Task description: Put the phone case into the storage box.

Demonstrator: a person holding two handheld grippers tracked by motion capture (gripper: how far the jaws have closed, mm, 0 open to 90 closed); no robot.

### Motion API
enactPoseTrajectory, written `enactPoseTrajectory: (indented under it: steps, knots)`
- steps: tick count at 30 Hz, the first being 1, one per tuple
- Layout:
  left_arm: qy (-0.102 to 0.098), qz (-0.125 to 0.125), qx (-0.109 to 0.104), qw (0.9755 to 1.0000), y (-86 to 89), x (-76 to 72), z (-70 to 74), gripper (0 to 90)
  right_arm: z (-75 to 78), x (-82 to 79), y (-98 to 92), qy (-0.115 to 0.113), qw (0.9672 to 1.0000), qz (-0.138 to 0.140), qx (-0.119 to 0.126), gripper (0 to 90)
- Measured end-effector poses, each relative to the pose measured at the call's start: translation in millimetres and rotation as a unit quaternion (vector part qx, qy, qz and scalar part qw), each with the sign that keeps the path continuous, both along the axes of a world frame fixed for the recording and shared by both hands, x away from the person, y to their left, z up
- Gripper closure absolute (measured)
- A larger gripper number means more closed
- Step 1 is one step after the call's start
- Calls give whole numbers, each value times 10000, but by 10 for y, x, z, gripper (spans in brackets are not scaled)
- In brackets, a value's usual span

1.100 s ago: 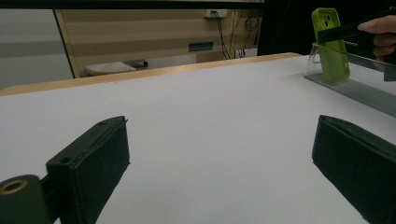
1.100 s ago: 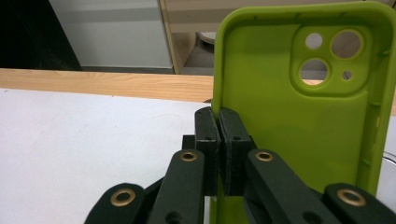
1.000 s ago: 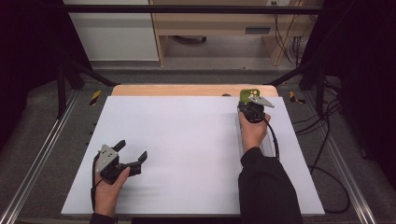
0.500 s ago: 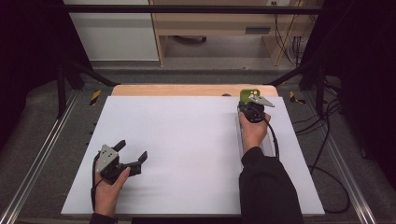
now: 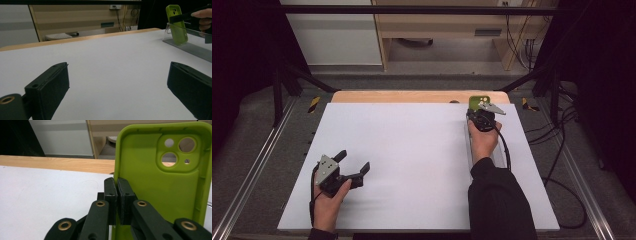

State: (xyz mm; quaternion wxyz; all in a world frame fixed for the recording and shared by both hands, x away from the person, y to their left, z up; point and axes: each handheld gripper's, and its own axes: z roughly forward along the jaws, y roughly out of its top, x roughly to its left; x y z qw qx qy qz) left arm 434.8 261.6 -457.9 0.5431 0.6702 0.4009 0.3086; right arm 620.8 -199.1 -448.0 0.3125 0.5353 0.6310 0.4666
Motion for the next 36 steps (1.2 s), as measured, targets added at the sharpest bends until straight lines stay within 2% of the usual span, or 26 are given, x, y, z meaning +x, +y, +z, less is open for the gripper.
enactPoseTrajectory:
  steps: [36]
  knots:
    - [9,0,-4,10000,3,2,-2,36,-1,-3,-8,21,10000,33,-20,825]
